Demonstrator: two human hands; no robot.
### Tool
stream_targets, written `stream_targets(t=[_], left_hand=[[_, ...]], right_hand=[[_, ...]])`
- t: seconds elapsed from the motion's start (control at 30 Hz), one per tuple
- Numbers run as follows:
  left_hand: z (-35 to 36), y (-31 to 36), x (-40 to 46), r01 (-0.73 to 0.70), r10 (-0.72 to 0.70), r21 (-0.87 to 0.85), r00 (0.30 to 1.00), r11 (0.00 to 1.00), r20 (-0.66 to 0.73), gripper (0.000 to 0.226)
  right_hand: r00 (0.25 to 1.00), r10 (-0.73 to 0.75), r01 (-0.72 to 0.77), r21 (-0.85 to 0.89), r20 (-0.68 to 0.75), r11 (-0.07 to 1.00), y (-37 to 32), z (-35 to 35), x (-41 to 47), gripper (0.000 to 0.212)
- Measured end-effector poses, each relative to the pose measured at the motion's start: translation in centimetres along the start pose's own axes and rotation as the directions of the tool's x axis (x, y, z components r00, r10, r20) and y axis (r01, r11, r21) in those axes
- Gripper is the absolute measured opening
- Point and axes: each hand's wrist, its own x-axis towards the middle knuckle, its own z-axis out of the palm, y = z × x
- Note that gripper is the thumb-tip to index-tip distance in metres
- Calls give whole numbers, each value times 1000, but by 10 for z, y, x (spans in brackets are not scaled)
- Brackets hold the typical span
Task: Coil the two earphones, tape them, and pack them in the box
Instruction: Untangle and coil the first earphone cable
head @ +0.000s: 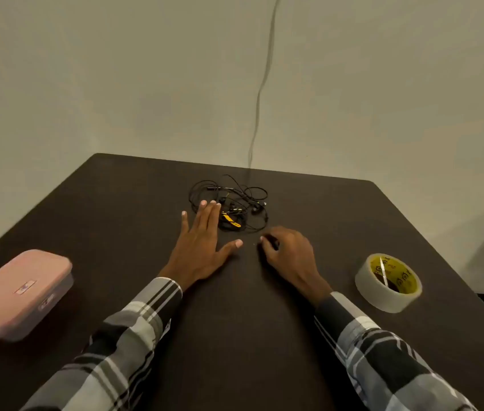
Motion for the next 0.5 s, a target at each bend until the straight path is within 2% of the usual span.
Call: stream_targets(t=[0.13, 0.2, 0.37, 0.5], left_hand=[[7, -7, 14, 53, -52, -38, 998, 998, 29, 94], [9, -7, 14, 59, -56, -53, 997, 997, 61, 90], [9, -13, 16, 74, -66, -74, 993, 995, 100, 83], [7, -18, 12, 49, -39, -129, 996, 990, 75, 88]], right_hand=[[974, 173, -150, 160, -145, 976, 11, 10, 33, 13], [952, 216, -168, 218, -219, 961, 16, 15, 47, 12], [909, 242, -143, 290, -341, 946, 20, 31, 78, 8], [880, 251, -101, 359, -402, 928, 19, 40, 99, 10]])
